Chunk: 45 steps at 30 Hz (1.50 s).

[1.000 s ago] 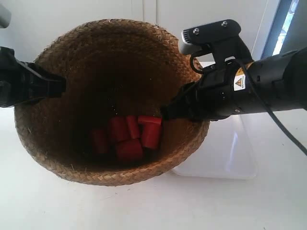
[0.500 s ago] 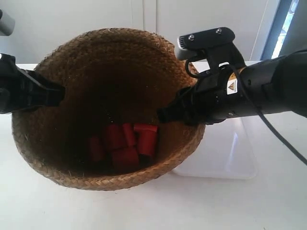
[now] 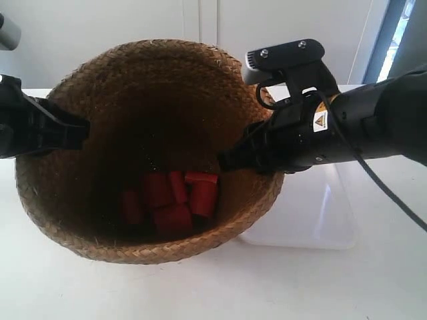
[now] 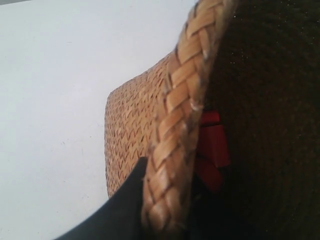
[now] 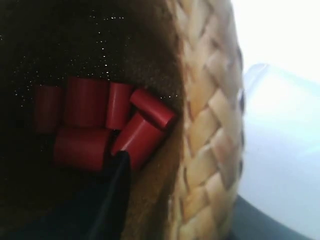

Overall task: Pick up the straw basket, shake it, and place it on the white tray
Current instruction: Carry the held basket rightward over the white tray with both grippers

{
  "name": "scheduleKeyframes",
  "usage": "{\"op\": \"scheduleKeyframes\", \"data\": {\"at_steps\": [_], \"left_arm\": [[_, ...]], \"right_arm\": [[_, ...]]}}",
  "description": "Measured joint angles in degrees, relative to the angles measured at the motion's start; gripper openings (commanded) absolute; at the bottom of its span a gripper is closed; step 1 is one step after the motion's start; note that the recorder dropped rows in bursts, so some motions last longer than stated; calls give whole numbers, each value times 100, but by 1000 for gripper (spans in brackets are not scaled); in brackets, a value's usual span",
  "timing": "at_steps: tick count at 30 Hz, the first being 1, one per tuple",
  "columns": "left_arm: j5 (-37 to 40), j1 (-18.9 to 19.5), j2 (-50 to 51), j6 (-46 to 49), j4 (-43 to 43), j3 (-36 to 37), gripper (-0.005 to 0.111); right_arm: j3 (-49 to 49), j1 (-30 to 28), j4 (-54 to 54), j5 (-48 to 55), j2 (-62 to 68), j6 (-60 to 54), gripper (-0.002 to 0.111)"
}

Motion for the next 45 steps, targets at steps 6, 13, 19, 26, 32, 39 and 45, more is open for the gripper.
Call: {"op": "scheduleKeyframes", "data": {"at_steps": [6, 13, 19, 26, 32, 39, 45], "left_arm": [[23, 0, -29, 0, 43, -115, 0], [-114, 0, -739, -78, 108, -784, 0], [-26, -2, -272, -416, 259, -122, 0], [-98, 99, -531, -546, 176, -121, 0], [-23, 99, -531, -535, 176, -130, 0], [179, 110, -531, -535, 187, -92, 0], [212, 110, -531, -535, 187, -80, 0]], "right_arm": [[-162, 0, 10, 143, -35, 0, 0], [-565, 142, 27, -254, -1224, -99, 0], [78, 146, 11, -261, -594, 423, 0], [-95, 170, 67, -166, -938, 292, 0], [-100, 170, 89, 248, -687, 207, 0], [-100, 170, 110, 309, -617, 199, 0], [-100, 170, 110, 355, -604, 199, 0]]}}
